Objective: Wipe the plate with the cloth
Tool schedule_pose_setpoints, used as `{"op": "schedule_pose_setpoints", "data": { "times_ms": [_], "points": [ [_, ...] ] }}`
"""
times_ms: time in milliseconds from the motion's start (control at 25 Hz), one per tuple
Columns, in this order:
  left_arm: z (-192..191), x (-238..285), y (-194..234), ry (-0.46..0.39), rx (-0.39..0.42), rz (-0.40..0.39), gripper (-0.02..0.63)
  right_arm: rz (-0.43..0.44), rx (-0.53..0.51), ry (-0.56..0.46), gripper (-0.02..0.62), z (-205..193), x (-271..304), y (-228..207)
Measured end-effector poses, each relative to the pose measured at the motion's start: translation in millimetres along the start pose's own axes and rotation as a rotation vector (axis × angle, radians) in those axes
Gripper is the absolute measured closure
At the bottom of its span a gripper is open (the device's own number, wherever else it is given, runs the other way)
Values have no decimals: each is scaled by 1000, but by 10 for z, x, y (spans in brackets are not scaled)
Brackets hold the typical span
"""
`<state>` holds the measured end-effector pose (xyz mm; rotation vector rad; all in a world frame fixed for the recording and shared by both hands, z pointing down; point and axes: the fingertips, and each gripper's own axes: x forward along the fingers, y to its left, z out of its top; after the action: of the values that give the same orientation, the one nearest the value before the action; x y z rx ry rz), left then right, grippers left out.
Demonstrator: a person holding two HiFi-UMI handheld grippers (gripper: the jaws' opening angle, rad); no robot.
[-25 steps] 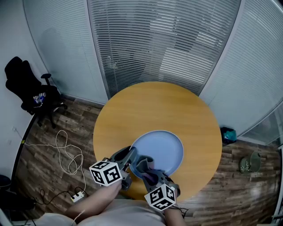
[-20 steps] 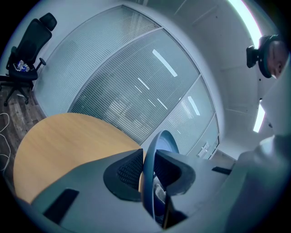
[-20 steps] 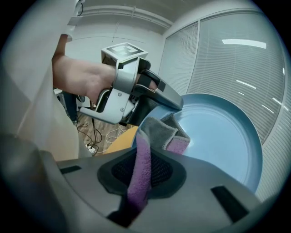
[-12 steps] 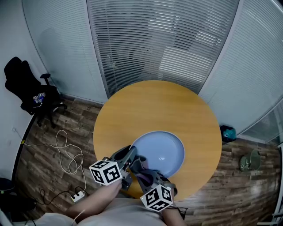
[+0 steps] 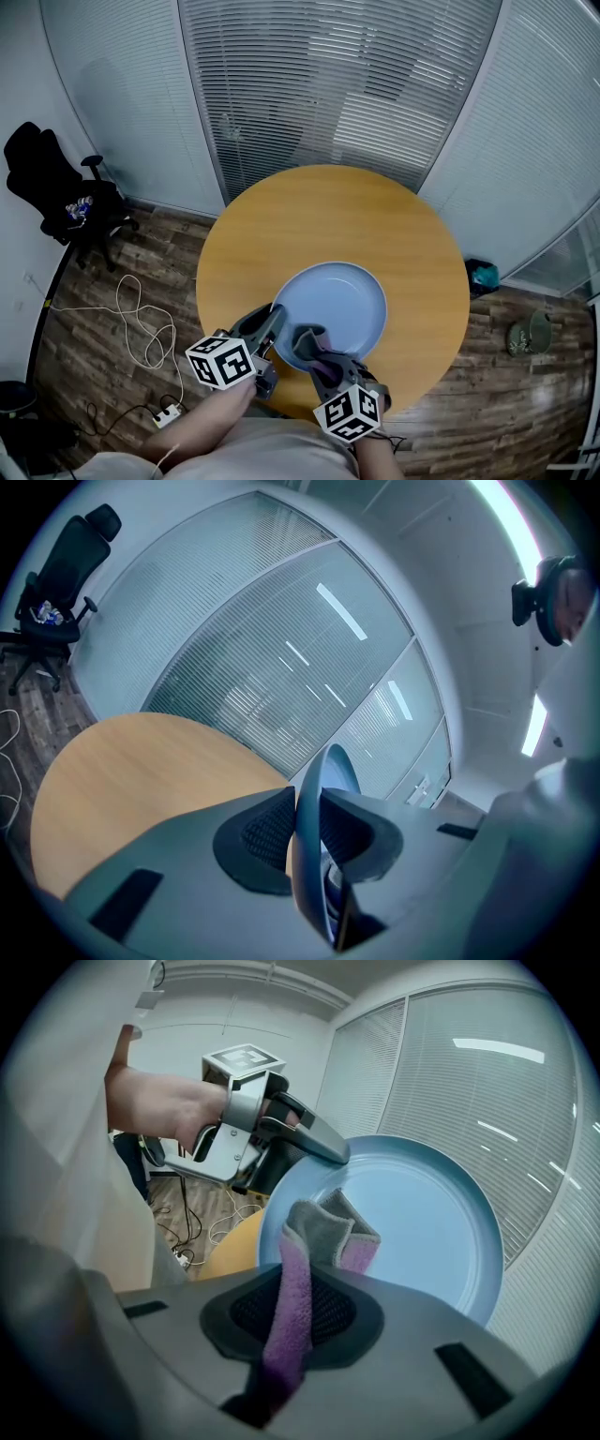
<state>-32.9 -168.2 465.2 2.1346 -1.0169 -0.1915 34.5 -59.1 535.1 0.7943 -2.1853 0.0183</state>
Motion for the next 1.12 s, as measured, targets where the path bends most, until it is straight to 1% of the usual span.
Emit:
{"op": "schedule_pose_setpoints", "data": {
  "times_ms": [480,760,1000,1120],
  "points": [
    [-40,50,44,29,-6,-15,538,-143,95,70,545,-367,-240,-540],
    [-128,77,68,55,-8,-21,538,-211,159,88,545,-573,-417,-717],
    [-265,107,177,84,-4,3,538,-255,199,102,544,-737,-531,-848],
    [-320,120,254,98,29,22,538,-284,225,102,543,-811,-599,-921]
  ]
}}
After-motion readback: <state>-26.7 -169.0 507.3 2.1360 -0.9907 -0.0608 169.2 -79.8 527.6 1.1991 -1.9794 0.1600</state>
